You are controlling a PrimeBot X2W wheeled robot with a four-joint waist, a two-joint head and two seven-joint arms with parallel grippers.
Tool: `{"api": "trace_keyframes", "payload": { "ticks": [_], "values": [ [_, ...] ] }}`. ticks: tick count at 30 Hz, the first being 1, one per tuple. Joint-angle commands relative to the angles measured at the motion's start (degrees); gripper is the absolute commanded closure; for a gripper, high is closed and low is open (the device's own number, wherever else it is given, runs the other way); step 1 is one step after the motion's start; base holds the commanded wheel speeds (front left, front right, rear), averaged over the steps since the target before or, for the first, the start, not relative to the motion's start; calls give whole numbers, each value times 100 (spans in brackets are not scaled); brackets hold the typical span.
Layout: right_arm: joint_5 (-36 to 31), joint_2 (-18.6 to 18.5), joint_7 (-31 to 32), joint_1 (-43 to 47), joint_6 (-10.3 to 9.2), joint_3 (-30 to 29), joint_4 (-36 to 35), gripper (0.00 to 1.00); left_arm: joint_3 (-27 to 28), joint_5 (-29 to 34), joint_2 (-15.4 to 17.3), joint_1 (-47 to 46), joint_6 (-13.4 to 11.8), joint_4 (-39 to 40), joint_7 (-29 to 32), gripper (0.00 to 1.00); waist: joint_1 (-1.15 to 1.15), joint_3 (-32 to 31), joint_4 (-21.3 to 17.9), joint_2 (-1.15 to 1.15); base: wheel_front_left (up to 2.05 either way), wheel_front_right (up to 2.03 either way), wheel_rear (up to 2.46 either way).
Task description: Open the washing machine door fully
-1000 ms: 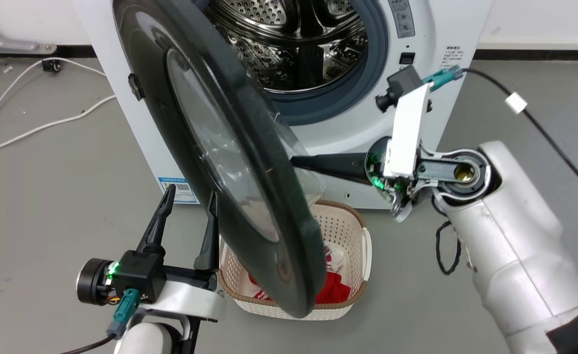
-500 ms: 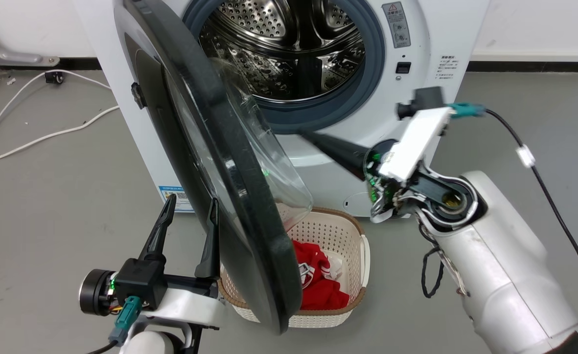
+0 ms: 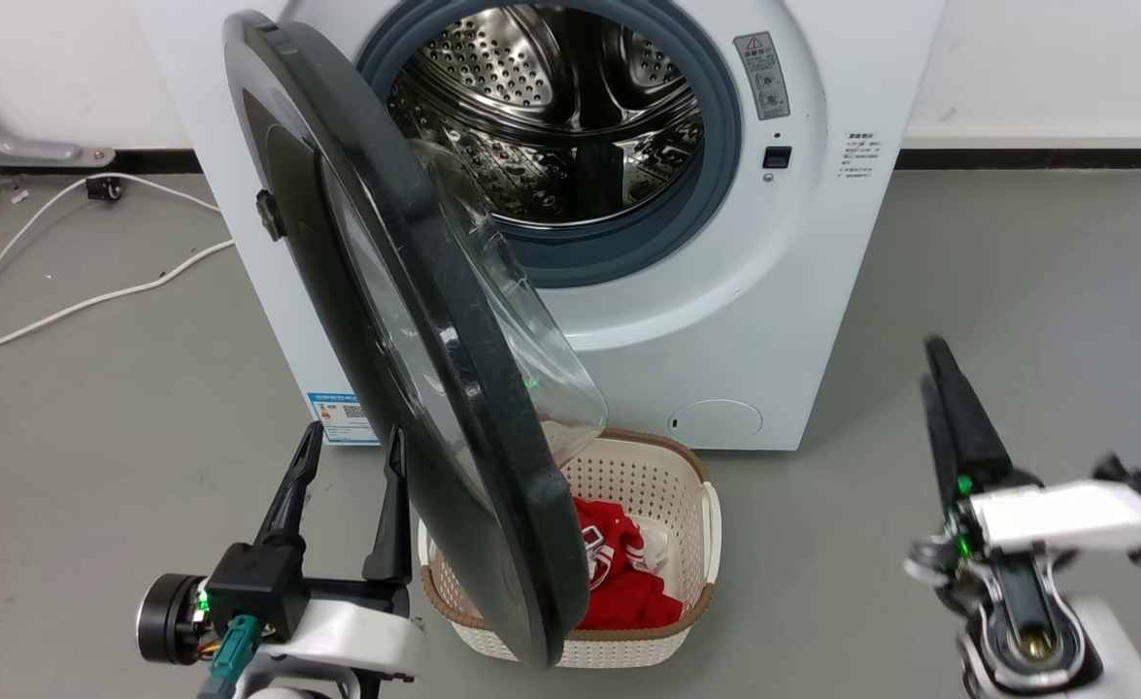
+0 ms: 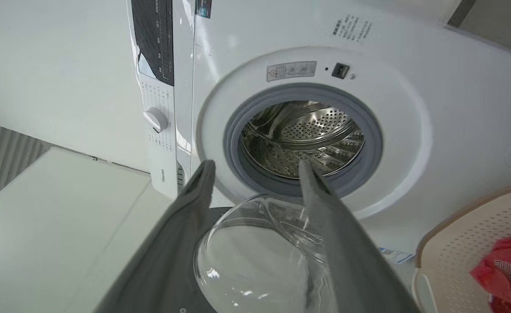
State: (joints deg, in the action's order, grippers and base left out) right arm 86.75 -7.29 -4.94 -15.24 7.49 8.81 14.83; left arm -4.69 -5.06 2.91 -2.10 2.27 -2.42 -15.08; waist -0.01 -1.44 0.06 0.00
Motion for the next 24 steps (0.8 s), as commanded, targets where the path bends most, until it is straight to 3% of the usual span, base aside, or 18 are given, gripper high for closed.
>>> {"api": "trace_keyframes", "payload": {
  "ticks": [1, 4, 6, 8, 14, 20, 24],
  "values": [
    [-217, -43, -279, 332, 0, -61, -123, 0, 30, 36, -5, 101, -17, -5, -13, 0, 1, -20, -12, 0, 0, 0, 0],
    [-697, -53, -726, 796, 0, -182, -263, 0, 85, 40, -4, 126, -4, -10, -13, 0, 1, -34, -28, 0, 0, 0, 0],
    [-1399, -172, -916, 998, 0, -286, -301, 0, 121, 49, -4, 149, 4, -12, -13, 0, 1, -38, -51, 0, 0, 0, 0],
    [-2091, -64, -995, 1138, 0, -481, -387, 0, 155, 59, -5, 151, 13, -11, -13, 0, 1, -39, -70, 0, 0, 0, 0],
    [-5233, 271, -1019, 1344, 0, -1416, -1249, 0, 239, 77, -4, 150, 9, -1, -13, 0, 1, -29, -85, 0, 0, 0, 0],
    [-7673, 420, -1023, 1580, -1, -1268, -2172, 0, 276, 90, -3, 95, 16, 11, -13, 0, 1, -10, -46, 0, 0, 0, 0],
    [-8555, 446, -1022, 1758, -1, -1036, -2268, 0, 288, 100, -3, 67, 26, 21, -13, 0, 1, 8, -36, 0, 0, 0, 0]
  ]
}}
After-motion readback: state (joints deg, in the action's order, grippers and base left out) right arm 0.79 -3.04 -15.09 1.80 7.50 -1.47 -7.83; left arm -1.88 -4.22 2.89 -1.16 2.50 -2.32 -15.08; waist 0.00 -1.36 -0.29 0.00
